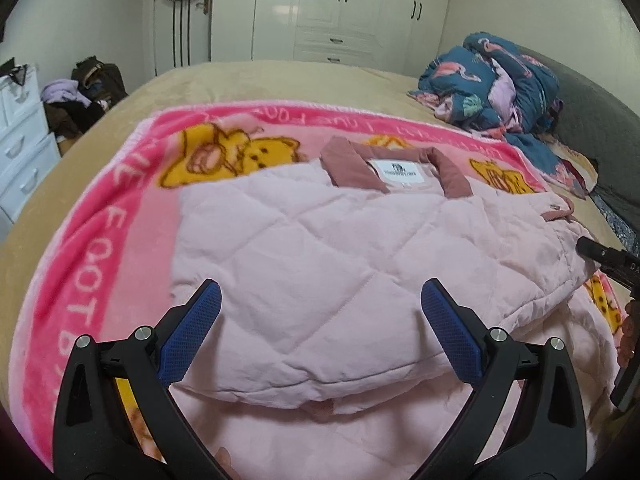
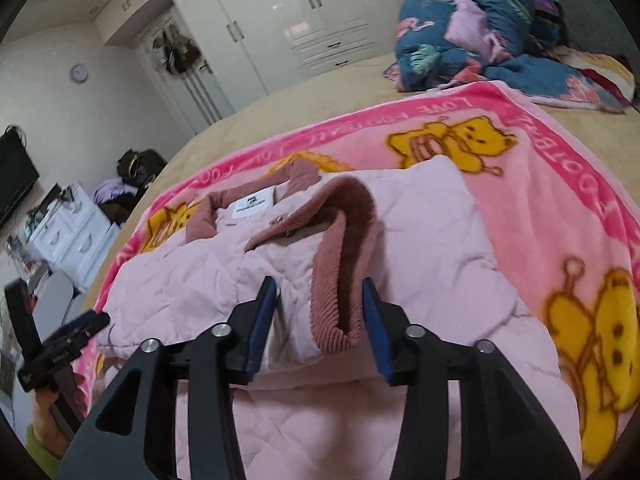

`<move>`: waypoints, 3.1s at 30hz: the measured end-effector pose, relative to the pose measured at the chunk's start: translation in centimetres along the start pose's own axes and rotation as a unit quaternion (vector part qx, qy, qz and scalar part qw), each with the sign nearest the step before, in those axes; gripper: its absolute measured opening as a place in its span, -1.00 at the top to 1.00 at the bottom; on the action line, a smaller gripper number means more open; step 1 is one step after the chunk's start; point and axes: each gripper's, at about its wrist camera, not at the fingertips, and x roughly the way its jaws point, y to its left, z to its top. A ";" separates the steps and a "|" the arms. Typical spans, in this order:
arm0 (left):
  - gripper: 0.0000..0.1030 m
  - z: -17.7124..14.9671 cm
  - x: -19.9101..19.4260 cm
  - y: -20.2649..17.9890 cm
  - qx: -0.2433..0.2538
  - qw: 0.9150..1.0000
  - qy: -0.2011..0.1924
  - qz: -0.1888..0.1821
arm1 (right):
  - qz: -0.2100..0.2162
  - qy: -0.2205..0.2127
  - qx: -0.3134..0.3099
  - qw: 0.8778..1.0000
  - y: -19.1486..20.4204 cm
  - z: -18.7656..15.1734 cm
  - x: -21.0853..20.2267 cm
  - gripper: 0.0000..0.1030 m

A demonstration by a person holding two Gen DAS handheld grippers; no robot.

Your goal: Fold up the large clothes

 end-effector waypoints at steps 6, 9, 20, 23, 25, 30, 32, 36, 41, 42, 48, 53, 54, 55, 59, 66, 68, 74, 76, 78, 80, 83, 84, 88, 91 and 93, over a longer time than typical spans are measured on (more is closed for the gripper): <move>-0.79 -0.7 1.1 -0.5 0.013 1.000 0.023 -0.004 | -0.022 -0.031 -0.044 0.998 1.7 0.6 -2.0 -0.13; -0.73 -1.2 1.9 -0.3 0.011 0.999 0.041 -0.007 | -0.013 -0.025 -0.075 0.997 3.3 1.1 -1.9 -0.28; -0.73 -2.5 3.5 -0.2 0.014 0.997 0.077 -0.008 | 0.005 0.059 -0.160 0.985 10.0 1.2 2.9 -0.68; -0.73 -2.5 3.5 -0.3 0.018 0.997 0.079 -0.008 | 0.006 0.092 -0.164 0.982 10.6 1.0 5.3 -0.68; -0.73 -2.4 3.6 -0.2 0.017 0.997 0.080 -0.010 | -0.011 0.116 -0.170 0.979 10.7 0.7 7.1 -0.68; -0.73 -2.4 3.7 0.0 0.017 0.997 0.080 -0.011 | -0.041 0.172 -0.170 0.969 10.2 -1.6 11.5 -0.88; -0.73 -2.5 3.8 -0.1 0.016 0.996 0.081 -0.012 | -0.050 0.165 -0.176 0.969 10.3 -2.3 12.1 -0.92; -0.73 -2.5 3.8 -0.1 0.016 0.996 0.082 -0.011 | -0.052 0.151 -0.171 0.972 10.2 -2.8 12.2 -0.92; -0.73 -2.5 3.8 -0.2 0.016 0.996 0.083 -0.011 | -0.032 0.147 -0.152 0.977 10.0 -2.2 10.6 -0.92; -0.73 -2.4 3.7 -0.2 0.015 0.996 0.083 -0.012 | -0.027 0.144 -0.146 0.978 9.9 -2.0 10.0 -0.92; -0.73 -2.1 3.4 -0.2 0.008 0.996 0.087 -0.020 | -0.001 0.129 -0.111 0.985 9.3 -1.5 7.5 -0.92; -0.81 -2.0 2.9 -0.7 0.007 0.995 0.094 -0.028 | -0.004 0.116 -0.103 0.988 9.1 -1.2 5.8 -0.92; -0.81 -2.0 2.7 -0.9 0.009 0.995 0.095 -0.028 | -0.003 0.114 -0.101 0.988 9.0 -1.1 5.6 -0.92; -0.81 -1.9 2.5 -1.2 0.012 0.995 0.095 -0.027 | -0.003 0.112 -0.099 0.989 8.9 -1.0 5.3 -0.92; -0.82 -1.8 1.9 -2.0 0.017 0.994 0.097 -0.038 | -0.006 0.105 -0.095 0.990 8.5 -0.7 4.3 -0.92; -0.82 -1.6 0.9 -3.3 0.022 0.993 0.101 -0.052 | -0.006 0.091 -0.082 0.992 7.5 -0.5 1.8 -0.92; -0.82 -1.5 0.5 -3.5 0.021 0.993 0.100 -0.055 | -0.007 0.089 -0.079 0.993 7.1 -0.6 1.1 -0.92; -0.82 -1.1 -0.8 -4.4 0.023 0.993 0.099 -0.063 | -0.012 0.081 -0.070 0.994 6.4 -1.4 -1.1 -0.92; -0.82 -1.1 -1.3 -4.8 0.021 0.992 0.099 -0.074 | -0.012 0.077 -0.069 0.995 6.3 -1.4 -1.8 -0.92; -0.82 -1.1 -1.8 -5.1 0.019 0.992 0.098 -0.081 | -0.016 0.071 -0.069 0.995 6.1 -1.7 -2.8 -0.92; -0.82 -1.3 -2.4 -5.5 0.022 0.992 0.096 -0.084 | -0.015 0.065 -0.064 0.996 5.8 -1.9 -3.8 -0.92; -0.82 -1.6 -3.0 -6.1 0.028 0.991 0.096 -0.086 | -0.015 0.060 -0.058 0.996 5.4 -2.2 -4.9 -0.92; -0.82 -1.7 -3.2 -6.1 0.029 0.991 0.095 -0.085 | -0.016 0.058 -0.056 0.997 5.3 -2.3 -5.3 -0.92; -0.82 -2.3 -3.6 -6.0 0.027 0.991 0.097 -0.083 | -0.021 0.052 -0.054 0.997 5.0 -2.6 -6.6 -0.92; -0.82 -3.1 -4.0 -5.8 0.025 0.992 0.097 -0.080 | -0.025 0.047 -0.053 0.997 4.6 -3.0 -7.5 -0.92; -0.82 -3.7 -4.3 -5.6 0.023 0.992 0.099 -0.074 | -0.028 0.043 -0.051 0.997 4.4 -3.3 -8.0 -0.92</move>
